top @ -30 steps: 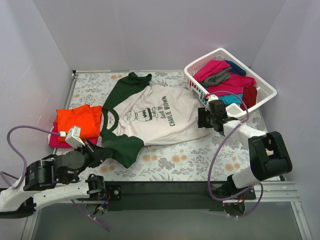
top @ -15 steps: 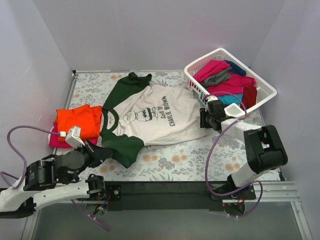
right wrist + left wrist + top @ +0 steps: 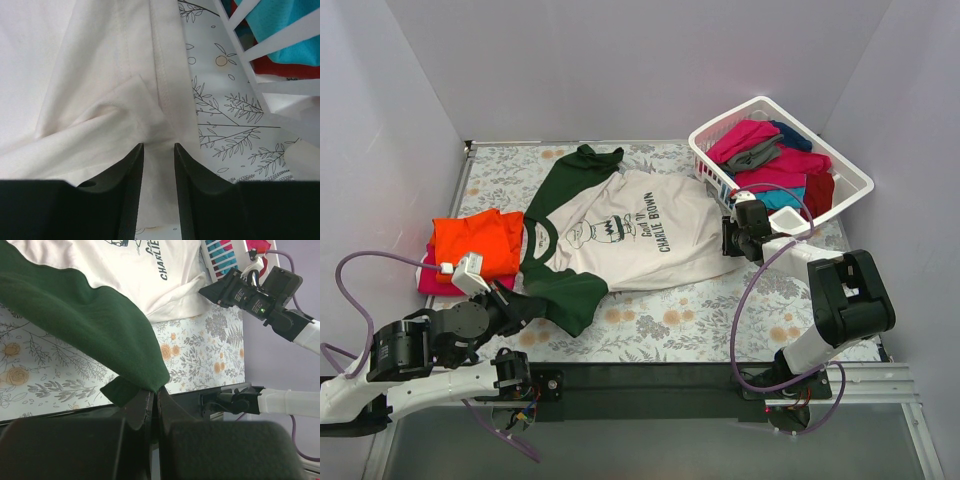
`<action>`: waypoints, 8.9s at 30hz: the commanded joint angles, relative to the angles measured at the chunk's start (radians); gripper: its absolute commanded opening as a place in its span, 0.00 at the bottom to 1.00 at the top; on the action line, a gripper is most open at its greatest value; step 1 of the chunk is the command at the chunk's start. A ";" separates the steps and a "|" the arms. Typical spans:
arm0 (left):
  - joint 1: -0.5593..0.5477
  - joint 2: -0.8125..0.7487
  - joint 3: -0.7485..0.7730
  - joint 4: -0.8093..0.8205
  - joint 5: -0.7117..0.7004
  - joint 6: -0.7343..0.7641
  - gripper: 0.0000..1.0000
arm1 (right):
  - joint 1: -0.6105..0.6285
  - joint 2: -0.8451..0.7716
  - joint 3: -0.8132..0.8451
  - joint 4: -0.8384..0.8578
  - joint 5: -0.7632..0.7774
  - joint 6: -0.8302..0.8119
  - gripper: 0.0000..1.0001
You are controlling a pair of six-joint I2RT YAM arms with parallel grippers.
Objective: Fold and stack the t-shirts
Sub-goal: Flatten the tshirt out, then fold the tshirt
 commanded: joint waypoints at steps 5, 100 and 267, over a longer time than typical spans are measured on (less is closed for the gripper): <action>0.006 0.015 0.003 0.015 0.003 0.009 0.00 | -0.002 0.022 0.023 0.032 0.029 0.000 0.34; 0.132 -0.018 0.179 -0.076 0.011 0.107 0.00 | 0.168 -0.286 -0.210 -0.037 -0.041 0.138 0.54; 0.166 0.025 0.118 0.028 -0.069 0.142 0.00 | 0.256 -1.088 0.018 -0.862 0.031 0.196 0.01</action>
